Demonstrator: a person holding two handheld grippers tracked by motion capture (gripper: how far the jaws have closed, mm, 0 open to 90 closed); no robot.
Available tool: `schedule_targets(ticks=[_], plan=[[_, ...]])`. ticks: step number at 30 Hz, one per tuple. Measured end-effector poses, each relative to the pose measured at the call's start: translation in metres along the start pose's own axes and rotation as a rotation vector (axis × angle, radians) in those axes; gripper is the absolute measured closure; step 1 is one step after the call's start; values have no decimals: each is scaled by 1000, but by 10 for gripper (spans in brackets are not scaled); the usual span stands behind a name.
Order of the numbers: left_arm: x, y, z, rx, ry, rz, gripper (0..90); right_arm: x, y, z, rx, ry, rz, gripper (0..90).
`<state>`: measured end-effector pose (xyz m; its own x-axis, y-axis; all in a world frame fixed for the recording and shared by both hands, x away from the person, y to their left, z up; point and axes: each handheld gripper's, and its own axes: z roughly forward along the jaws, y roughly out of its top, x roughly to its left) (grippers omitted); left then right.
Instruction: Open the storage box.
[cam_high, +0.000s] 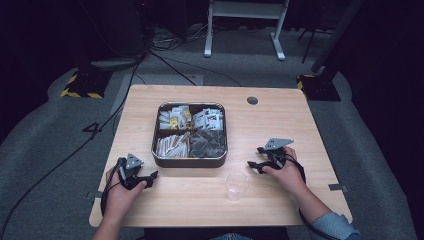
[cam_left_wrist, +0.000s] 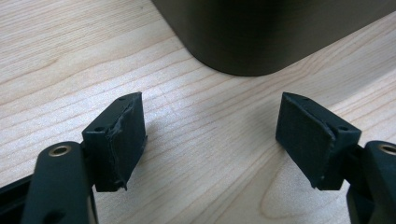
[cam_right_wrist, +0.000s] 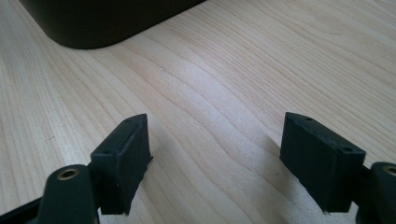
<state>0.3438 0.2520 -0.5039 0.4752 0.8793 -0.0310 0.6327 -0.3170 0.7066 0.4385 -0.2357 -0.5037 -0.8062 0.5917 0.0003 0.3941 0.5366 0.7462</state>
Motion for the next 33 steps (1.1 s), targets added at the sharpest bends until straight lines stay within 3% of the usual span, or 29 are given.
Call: schedule_targets(ticks=[7, 10, 19, 20, 23, 29, 33], plan=[[0, 1, 0, 3, -1, 3, 238, 0, 0, 0, 1, -2, 1, 237], [0, 1, 1, 4, -4, 3, 232, 0, 0, 1, 10, -28, 22, 189], [3, 6, 6, 4, 3, 3, 231, 3, 2, 0, 20, -43, 40, 223], [4, 8, 7, 8, 6, 2, 230, 0, 6, 1, 38, -31, 31, 275], [4, 9, 8, 6, 6, -4, 228, -4, 13, 4, 56, -12, 29, 291], [4, 9, 8, 8, 9, -10, 228, -3, 29, 3, 26, 8, 33, 308], [5, 10, 9, 8, 12, -4, 226, 3, 55, 0, 22, 44, 9, 344]])
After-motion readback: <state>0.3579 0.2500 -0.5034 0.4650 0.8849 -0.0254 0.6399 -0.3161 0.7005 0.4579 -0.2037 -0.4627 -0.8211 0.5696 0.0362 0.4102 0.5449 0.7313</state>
